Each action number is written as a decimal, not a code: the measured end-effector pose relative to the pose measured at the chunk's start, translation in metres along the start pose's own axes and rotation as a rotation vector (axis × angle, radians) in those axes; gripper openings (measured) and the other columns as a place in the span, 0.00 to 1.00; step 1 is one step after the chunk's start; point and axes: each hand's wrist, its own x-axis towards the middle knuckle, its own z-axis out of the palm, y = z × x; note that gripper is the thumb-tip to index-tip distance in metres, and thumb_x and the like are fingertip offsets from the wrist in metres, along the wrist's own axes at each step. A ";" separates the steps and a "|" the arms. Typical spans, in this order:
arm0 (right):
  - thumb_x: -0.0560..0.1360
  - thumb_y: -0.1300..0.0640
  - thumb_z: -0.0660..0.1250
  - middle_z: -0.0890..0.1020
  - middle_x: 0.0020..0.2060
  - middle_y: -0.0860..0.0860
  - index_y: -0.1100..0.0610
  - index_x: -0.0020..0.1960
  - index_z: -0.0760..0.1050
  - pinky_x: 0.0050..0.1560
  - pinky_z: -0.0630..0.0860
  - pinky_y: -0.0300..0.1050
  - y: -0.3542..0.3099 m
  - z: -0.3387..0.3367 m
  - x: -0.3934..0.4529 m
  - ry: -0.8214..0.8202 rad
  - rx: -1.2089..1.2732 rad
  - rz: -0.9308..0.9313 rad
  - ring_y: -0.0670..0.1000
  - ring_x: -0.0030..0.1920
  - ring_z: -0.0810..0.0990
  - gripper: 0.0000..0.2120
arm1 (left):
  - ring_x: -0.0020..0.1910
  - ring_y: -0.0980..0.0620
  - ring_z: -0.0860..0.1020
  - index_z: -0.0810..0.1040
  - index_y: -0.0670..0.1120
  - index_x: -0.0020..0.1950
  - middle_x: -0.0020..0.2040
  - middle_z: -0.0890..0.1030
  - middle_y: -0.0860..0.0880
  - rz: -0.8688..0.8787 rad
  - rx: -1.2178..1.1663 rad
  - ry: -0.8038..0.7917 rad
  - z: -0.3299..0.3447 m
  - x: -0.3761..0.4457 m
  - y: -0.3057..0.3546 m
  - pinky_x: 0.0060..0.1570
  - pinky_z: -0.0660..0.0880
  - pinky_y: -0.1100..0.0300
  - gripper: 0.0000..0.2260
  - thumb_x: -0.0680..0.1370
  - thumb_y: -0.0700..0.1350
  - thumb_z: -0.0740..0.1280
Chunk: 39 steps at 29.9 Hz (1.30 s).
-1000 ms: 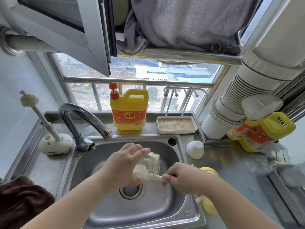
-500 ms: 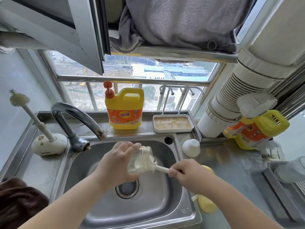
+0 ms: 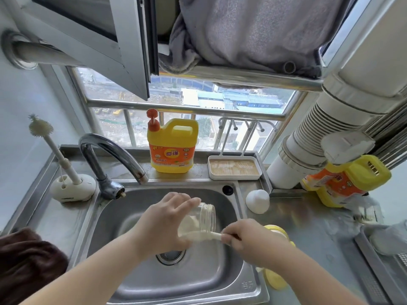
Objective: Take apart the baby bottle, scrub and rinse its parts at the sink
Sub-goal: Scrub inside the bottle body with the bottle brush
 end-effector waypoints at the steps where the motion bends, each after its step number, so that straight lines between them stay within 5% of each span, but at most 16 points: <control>1: 0.80 0.51 0.57 0.70 0.30 0.43 0.51 0.51 0.79 0.31 0.65 0.37 -0.002 -0.001 0.002 -0.022 0.089 -0.004 0.42 0.30 0.68 0.11 | 0.54 0.54 0.71 0.70 0.49 0.65 0.55 0.78 0.51 0.008 0.003 0.002 0.001 -0.002 0.004 0.35 0.80 0.60 0.39 0.58 0.64 0.69; 4: 0.80 0.52 0.57 0.69 0.26 0.44 0.54 0.49 0.80 0.28 0.62 0.33 0.001 -0.008 0.006 0.018 0.236 0.030 0.41 0.25 0.66 0.12 | 0.60 0.53 0.67 0.66 0.45 0.69 0.61 0.73 0.50 -0.003 0.064 0.009 0.005 -0.008 0.010 0.44 0.79 0.62 0.42 0.62 0.67 0.68; 7: 0.80 0.52 0.58 0.69 0.25 0.44 0.50 0.44 0.79 0.28 0.61 0.33 0.007 -0.008 0.007 0.019 0.215 0.041 0.41 0.24 0.65 0.12 | 0.67 0.51 0.62 0.62 0.46 0.72 0.66 0.68 0.47 0.036 -0.043 0.031 0.012 -0.019 0.008 0.60 0.70 0.57 0.30 0.74 0.57 0.60; 10: 0.79 0.52 0.60 0.68 0.22 0.45 0.43 0.38 0.76 0.29 0.61 0.36 0.006 0.001 0.006 -0.026 0.256 0.007 0.43 0.23 0.64 0.12 | 0.61 0.59 0.59 0.61 0.52 0.73 0.62 0.64 0.55 -0.089 -0.112 0.006 0.004 -0.019 0.006 0.59 0.72 0.59 0.37 0.67 0.63 0.62; 13: 0.78 0.50 0.61 0.68 0.24 0.45 0.42 0.35 0.74 0.30 0.61 0.39 0.002 0.004 0.004 -0.063 0.298 -0.013 0.44 0.25 0.63 0.13 | 0.60 0.61 0.55 0.61 0.55 0.73 0.61 0.60 0.57 -0.167 -0.114 -0.120 -0.009 -0.014 0.003 0.62 0.63 0.65 0.43 0.59 0.67 0.62; 16: 0.78 0.48 0.61 0.71 0.29 0.45 0.44 0.41 0.78 0.33 0.65 0.40 0.003 -0.007 -0.002 -0.124 0.142 -0.030 0.45 0.30 0.67 0.10 | 0.65 0.59 0.63 0.62 0.54 0.73 0.66 0.66 0.57 -0.133 -0.123 -0.187 -0.011 -0.012 0.002 0.60 0.59 0.71 0.44 0.58 0.66 0.61; 19: 0.76 0.50 0.63 0.72 0.34 0.44 0.48 0.48 0.77 0.36 0.67 0.42 0.002 -0.022 -0.002 0.128 -0.331 -0.065 0.47 0.36 0.74 0.05 | 0.63 0.57 0.67 0.63 0.54 0.73 0.64 0.70 0.58 -0.145 -0.155 -0.157 -0.008 -0.011 0.002 0.59 0.59 0.74 0.44 0.57 0.65 0.62; 20: 0.71 0.52 0.70 0.72 0.32 0.45 0.48 0.44 0.77 0.32 0.65 0.41 0.006 -0.022 0.002 0.272 -0.501 -0.093 0.47 0.33 0.75 0.03 | 0.62 0.57 0.67 0.64 0.54 0.72 0.63 0.71 0.58 -0.168 -0.190 -0.123 -0.010 -0.010 0.002 0.58 0.59 0.74 0.44 0.56 0.66 0.62; 22: 0.57 0.57 0.78 0.72 0.26 0.46 0.48 0.35 0.74 0.24 0.59 0.39 0.004 -0.018 0.003 0.419 -0.625 -0.119 0.48 0.23 0.72 0.14 | 0.60 0.58 0.68 0.65 0.53 0.72 0.62 0.71 0.57 -0.192 -0.230 -0.060 -0.013 -0.008 0.000 0.58 0.59 0.74 0.45 0.56 0.67 0.63; 23: 0.57 0.57 0.78 0.72 0.26 0.47 0.48 0.35 0.74 0.24 0.58 0.39 0.002 -0.015 0.004 0.435 -0.623 -0.110 0.48 0.23 0.72 0.14 | 0.60 0.59 0.67 0.65 0.53 0.72 0.62 0.71 0.58 -0.186 -0.220 -0.049 -0.015 -0.007 -0.001 0.58 0.59 0.73 0.45 0.56 0.67 0.62; 26: 0.78 0.49 0.59 0.73 0.36 0.46 0.48 0.43 0.71 0.33 0.65 0.43 -0.001 -0.005 0.005 0.255 -0.344 -0.055 0.50 0.35 0.73 0.06 | 0.58 0.54 0.72 0.69 0.51 0.70 0.59 0.75 0.55 -0.119 -0.102 0.006 -0.017 -0.009 -0.006 0.58 0.68 0.68 0.41 0.58 0.65 0.64; 29: 0.79 0.48 0.57 0.71 0.28 0.45 0.44 0.38 0.74 0.32 0.65 0.43 -0.004 -0.006 0.009 -0.164 0.140 0.017 0.47 0.29 0.67 0.12 | 0.51 0.51 0.77 0.71 0.50 0.64 0.52 0.79 0.51 -0.038 -0.004 -0.002 -0.011 -0.014 -0.009 0.49 0.78 0.62 0.36 0.58 0.62 0.64; 32: 0.78 0.45 0.58 0.71 0.26 0.45 0.46 0.42 0.79 0.28 0.64 0.39 -0.007 -0.017 0.006 -0.324 0.333 0.076 0.48 0.27 0.66 0.13 | 0.52 0.52 0.76 0.69 0.51 0.64 0.53 0.79 0.51 -0.015 -0.033 -0.011 -0.009 -0.016 -0.009 0.47 0.77 0.61 0.36 0.58 0.62 0.64; 34: 0.78 0.45 0.59 0.72 0.29 0.45 0.46 0.46 0.79 0.29 0.64 0.38 -0.005 -0.020 0.008 -0.227 0.190 0.083 0.46 0.28 0.67 0.12 | 0.52 0.52 0.76 0.70 0.51 0.65 0.53 0.78 0.52 -0.031 -0.043 0.004 -0.004 -0.018 -0.013 0.48 0.79 0.60 0.37 0.58 0.63 0.65; 36: 0.76 0.45 0.63 0.74 0.32 0.45 0.46 0.47 0.78 0.28 0.62 0.37 -0.003 -0.014 0.012 0.096 -0.140 -0.007 0.44 0.29 0.67 0.07 | 0.53 0.55 0.74 0.70 0.52 0.67 0.55 0.77 0.54 -0.083 -0.094 0.004 -0.001 -0.021 -0.014 0.52 0.78 0.59 0.38 0.58 0.63 0.67; 39: 0.60 0.52 0.79 0.71 0.27 0.46 0.48 0.34 0.75 0.21 0.54 0.36 0.003 0.001 0.019 0.474 -0.534 -0.171 0.46 0.23 0.67 0.13 | 0.60 0.60 0.67 0.66 0.55 0.71 0.60 0.71 0.59 -0.182 -0.203 -0.029 -0.005 -0.021 -0.013 0.60 0.66 0.69 0.41 0.58 0.64 0.66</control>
